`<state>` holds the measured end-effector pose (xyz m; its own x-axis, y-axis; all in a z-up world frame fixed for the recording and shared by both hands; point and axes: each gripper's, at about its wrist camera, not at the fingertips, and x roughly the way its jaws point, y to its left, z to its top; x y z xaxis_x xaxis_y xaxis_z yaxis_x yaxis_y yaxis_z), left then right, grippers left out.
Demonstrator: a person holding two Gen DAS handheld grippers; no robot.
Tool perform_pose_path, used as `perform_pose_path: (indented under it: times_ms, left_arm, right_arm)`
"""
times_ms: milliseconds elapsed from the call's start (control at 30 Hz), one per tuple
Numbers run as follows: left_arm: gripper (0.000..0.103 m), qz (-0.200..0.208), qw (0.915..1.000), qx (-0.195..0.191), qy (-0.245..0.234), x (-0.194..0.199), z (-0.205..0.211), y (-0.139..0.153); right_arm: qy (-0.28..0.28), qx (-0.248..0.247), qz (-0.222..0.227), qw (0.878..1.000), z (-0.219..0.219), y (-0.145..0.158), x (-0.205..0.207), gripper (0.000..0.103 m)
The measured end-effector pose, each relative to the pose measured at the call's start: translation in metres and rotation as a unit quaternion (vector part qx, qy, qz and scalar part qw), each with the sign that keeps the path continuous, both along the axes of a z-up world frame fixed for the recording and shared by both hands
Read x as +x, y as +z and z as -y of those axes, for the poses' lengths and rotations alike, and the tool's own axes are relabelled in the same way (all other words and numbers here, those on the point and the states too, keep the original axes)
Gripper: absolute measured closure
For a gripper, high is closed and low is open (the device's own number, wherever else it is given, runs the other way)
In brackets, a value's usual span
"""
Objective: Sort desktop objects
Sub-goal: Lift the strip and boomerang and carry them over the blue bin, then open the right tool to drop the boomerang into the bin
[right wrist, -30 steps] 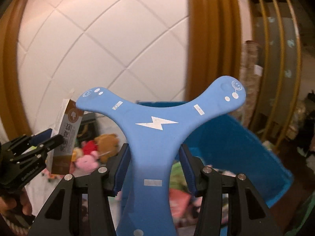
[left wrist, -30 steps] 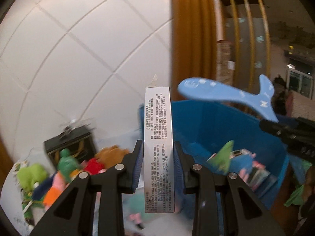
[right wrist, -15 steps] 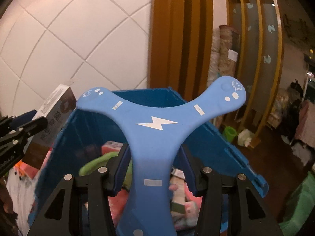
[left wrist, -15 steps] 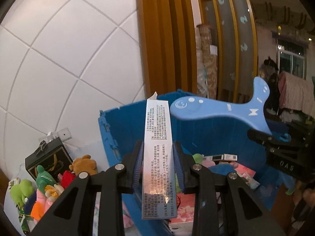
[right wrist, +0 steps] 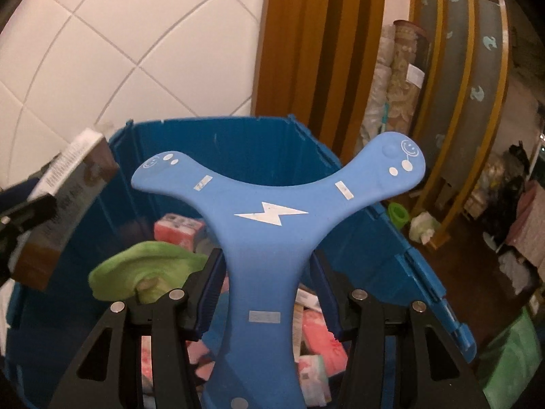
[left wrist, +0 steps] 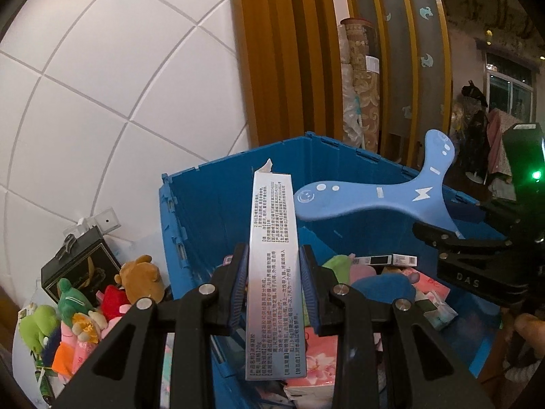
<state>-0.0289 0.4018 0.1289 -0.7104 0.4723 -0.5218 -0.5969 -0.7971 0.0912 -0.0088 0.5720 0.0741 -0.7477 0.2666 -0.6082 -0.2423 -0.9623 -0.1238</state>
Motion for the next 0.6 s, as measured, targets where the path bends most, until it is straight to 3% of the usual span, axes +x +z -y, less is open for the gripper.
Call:
perform_pose_path:
  times_ms: [67,133,200,267,333,433,600]
  left_arm:
    - [0.073,0.005,1.0000,-0.001,0.001,-0.004,-0.001,-0.001]
    - [0.070,0.009,0.9999,-0.006,0.003,-0.005,-0.002,-0.002]
    - [0.059,0.007,0.9999,-0.009,0.005,-0.005,-0.003,-0.003]
    - [0.037,-0.001,0.9999,-0.010,0.009,-0.004,-0.003,-0.002]
    - [0.030,-0.010,0.9998,-0.009,0.011,-0.001,-0.002,-0.001]
    - [0.030,-0.015,0.9998,-0.012,0.011,0.001,-0.002,-0.002]
    - [0.030,-0.011,0.9998,0.006,0.015,0.000,0.007,-0.001]
  right_arm:
    - [-0.002,0.001,0.005,1.000,-0.004,-0.004,-0.002,0.046]
    - [-0.006,0.003,0.007,1.000,-0.005,-0.006,-0.002,0.025]
    - [-0.005,0.001,0.002,1.000,-0.007,-0.006,-0.001,0.020]
    - [-0.007,0.004,-0.001,1.000,-0.007,-0.007,0.001,0.013]
    - [-0.007,0.003,-0.004,1.000,-0.006,-0.006,0.003,0.008]
    - [-0.008,-0.001,-0.010,1.000,-0.009,-0.006,0.005,0.000]
    - [-0.014,-0.003,-0.014,1.000,-0.011,-0.005,0.004,0.000]
